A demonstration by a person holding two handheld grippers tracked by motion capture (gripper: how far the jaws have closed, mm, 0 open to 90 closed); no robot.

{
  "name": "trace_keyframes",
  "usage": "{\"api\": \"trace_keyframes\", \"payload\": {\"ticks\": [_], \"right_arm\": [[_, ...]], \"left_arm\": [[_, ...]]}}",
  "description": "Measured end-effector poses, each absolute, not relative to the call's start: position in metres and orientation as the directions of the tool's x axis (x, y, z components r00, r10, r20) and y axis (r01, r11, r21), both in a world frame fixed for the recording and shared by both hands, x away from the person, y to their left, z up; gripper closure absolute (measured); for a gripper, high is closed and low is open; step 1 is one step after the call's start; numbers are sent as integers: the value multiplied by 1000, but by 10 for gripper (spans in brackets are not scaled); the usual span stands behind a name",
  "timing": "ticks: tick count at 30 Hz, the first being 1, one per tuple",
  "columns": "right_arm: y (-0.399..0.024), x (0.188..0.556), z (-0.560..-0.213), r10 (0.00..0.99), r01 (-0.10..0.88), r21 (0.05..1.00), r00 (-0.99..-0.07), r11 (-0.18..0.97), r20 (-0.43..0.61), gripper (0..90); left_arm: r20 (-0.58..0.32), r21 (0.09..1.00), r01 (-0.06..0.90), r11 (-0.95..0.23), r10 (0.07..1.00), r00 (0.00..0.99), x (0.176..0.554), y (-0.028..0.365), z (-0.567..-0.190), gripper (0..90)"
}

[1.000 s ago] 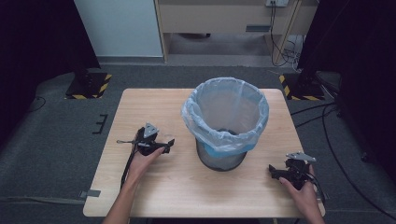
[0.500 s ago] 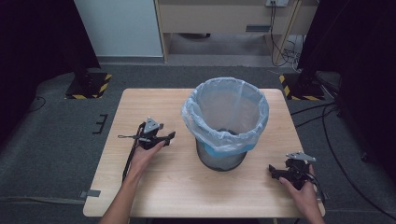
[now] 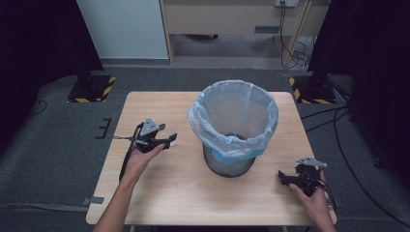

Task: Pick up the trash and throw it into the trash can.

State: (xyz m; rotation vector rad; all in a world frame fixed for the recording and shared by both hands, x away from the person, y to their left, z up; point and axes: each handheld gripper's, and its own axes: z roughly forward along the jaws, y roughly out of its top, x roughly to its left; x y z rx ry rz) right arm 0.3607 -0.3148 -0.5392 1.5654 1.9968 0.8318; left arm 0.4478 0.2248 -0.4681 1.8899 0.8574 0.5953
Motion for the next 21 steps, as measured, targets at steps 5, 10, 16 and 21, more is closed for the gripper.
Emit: {"api": "trace_keyframes", "payload": {"ticks": [5, 10, 16, 21], "right_arm": [[-315, 361, -539, 970, 688, 707, -241, 167, 6, 3], [-315, 361, -539, 971, 688, 706, -240, 165, 7, 3], [-315, 361, -539, 970, 688, 707, -241, 167, 6, 3], [-315, 361, -539, 970, 688, 707, -241, 167, 6, 3]], "left_arm": [[44, 905, 298, -304, 764, 644, 447, 227, -456, 329], [51, 908, 281, -309, 749, 661, 443, 224, -446, 330], [60, 908, 270, -320, 737, 673, 443, 223, -436, 333], [76, 910, 251, -330, 728, 681, 443, 224, -422, 334]]}}
